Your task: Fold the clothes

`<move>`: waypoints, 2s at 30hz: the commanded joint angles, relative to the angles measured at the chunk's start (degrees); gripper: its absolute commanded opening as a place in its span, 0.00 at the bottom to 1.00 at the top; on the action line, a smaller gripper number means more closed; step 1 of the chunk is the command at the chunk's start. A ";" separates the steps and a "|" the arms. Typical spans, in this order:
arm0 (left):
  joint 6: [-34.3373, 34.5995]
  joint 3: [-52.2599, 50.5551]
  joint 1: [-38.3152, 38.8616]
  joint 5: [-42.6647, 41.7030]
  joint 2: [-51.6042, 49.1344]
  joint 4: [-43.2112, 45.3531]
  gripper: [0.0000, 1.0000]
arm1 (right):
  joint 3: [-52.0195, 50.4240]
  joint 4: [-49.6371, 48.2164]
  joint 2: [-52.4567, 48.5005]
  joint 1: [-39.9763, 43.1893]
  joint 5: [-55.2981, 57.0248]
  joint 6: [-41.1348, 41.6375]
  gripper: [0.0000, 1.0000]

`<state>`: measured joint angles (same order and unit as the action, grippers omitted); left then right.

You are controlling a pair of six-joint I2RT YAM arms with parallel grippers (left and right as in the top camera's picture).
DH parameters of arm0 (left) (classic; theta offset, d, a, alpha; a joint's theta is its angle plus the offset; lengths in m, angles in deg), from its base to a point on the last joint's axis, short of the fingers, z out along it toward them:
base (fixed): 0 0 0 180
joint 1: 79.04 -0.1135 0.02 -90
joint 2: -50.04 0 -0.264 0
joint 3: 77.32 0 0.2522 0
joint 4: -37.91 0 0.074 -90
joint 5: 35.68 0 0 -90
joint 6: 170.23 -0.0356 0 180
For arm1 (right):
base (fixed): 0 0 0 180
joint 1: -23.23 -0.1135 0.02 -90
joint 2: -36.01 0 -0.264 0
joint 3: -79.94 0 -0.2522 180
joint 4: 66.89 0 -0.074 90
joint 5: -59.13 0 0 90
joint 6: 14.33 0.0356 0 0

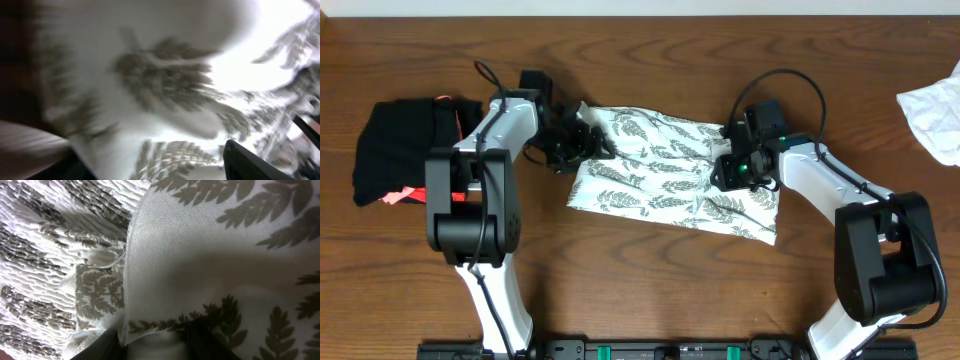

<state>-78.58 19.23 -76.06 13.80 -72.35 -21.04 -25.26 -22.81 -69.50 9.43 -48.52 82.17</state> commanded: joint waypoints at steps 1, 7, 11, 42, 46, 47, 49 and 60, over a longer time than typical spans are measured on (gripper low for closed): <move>-3.93 -1.95 0.66 -1.49 -4.59 -0.81 0.72 | -2.84 0.74 -4.83 -0.70 0.72 -0.55 0.37; -4.85 -1.92 0.04 -1.29 -4.48 0.55 0.12 | -2.84 0.79 -4.83 -0.70 0.72 -0.55 0.37; -4.81 -1.86 -1.29 -1.27 -3.78 0.87 0.06 | -2.84 0.81 -4.83 -0.70 0.72 -0.57 0.37; -2.86 -1.84 -9.20 9.05 21.51 -8.55 0.06 | 3.56 -5.22 -3.58 -14.58 -2.58 7.98 0.51; -1.36 -1.84 -8.24 19.10 24.94 -8.98 0.06 | 8.96 0.79 0.83 -12.85 -0.48 5.40 0.53; -0.42 -1.84 -8.26 21.27 25.75 -8.98 0.06 | 9.99 2.08 2.05 -12.20 0.37 5.38 0.54; -0.28 -1.81 -8.37 22.69 26.88 -8.94 0.06 | 11.54 3.96 4.66 -10.62 0.94 4.44 0.55; -0.24 -1.57 -7.78 31.15 27.96 -9.22 0.06 | 12.37 15.28 19.02 3.23 0.94 1.51 0.56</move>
<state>-79.61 17.35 -84.19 41.71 -45.31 -30.00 -13.50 -9.76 -52.61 9.27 -47.97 85.78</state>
